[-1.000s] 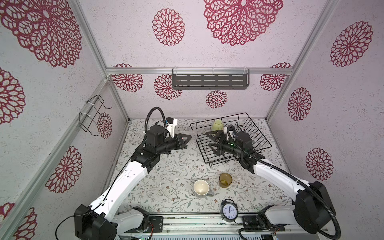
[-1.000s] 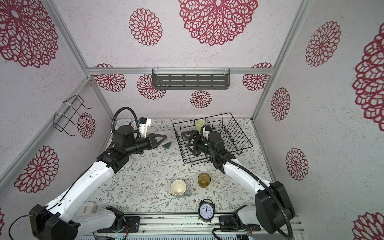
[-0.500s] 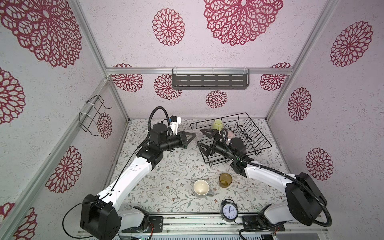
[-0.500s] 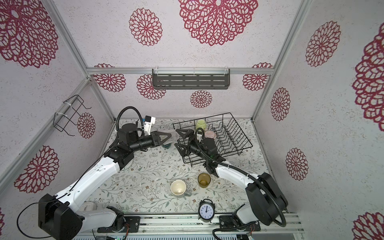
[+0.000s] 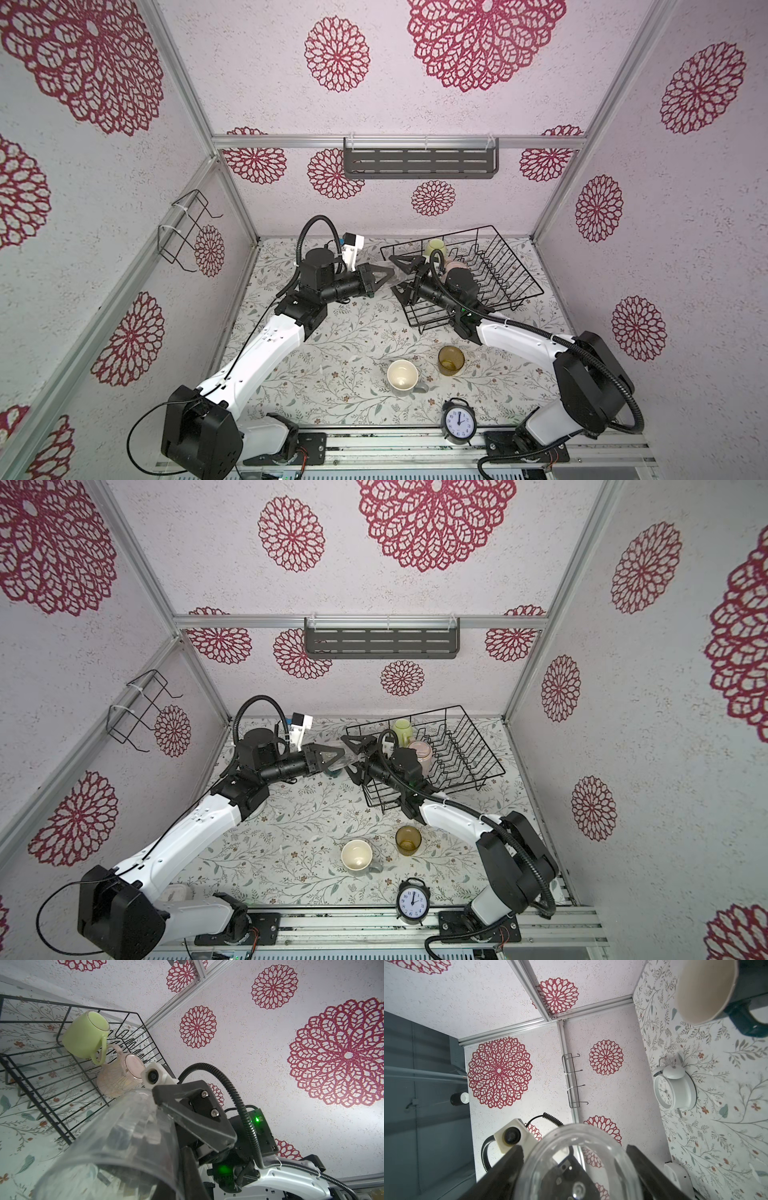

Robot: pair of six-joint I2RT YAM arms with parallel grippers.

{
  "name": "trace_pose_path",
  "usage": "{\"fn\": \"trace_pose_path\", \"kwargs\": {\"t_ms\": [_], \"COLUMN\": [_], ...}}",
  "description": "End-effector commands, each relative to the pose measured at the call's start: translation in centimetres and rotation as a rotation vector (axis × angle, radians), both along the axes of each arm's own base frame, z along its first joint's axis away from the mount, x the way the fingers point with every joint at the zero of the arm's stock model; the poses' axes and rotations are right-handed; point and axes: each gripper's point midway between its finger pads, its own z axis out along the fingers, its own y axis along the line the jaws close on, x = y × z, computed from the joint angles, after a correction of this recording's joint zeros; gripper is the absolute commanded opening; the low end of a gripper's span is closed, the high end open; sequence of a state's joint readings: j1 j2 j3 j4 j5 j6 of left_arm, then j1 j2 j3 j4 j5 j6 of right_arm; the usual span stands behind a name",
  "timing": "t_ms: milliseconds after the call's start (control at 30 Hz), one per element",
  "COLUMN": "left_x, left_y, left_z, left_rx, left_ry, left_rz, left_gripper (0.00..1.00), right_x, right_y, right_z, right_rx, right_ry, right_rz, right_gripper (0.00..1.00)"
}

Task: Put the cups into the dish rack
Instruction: 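Grasp the clear glass with the right gripper beside the left gripper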

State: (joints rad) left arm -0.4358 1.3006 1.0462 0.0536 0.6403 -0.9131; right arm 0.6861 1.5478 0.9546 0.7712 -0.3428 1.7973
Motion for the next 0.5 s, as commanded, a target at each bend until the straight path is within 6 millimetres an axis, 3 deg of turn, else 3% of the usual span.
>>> {"fn": "trace_pose_path", "kwargs": {"t_ms": [0,300,367,467], "left_x": [0.0,0.5,0.6,0.7], "left_y": [-0.2,0.0,0.2,0.4], "left_z": [0.9,0.1,-0.1,-0.2], "left_rx": [-0.027,-0.019,-0.02,-0.019], "left_ry": [-0.044,-0.034,-0.026,-0.022], "left_rz": [-0.014,0.0,0.009,0.015], "left_gripper": [0.0,0.07,0.14,0.31], "right_x": [-0.3,-0.2,-0.1,0.3], "right_y": [-0.6,-1.3,-1.3,-1.6], "right_z": [3.5,3.8,3.6,2.9], "right_rx": [-0.002,-0.045,-0.064,-0.103], "right_ry": [-0.148,-0.263,-0.264,-0.269], "right_rz": [-0.03,-0.034,-0.032,-0.048], "right_gripper": [0.77,0.65,0.65,0.65]}}
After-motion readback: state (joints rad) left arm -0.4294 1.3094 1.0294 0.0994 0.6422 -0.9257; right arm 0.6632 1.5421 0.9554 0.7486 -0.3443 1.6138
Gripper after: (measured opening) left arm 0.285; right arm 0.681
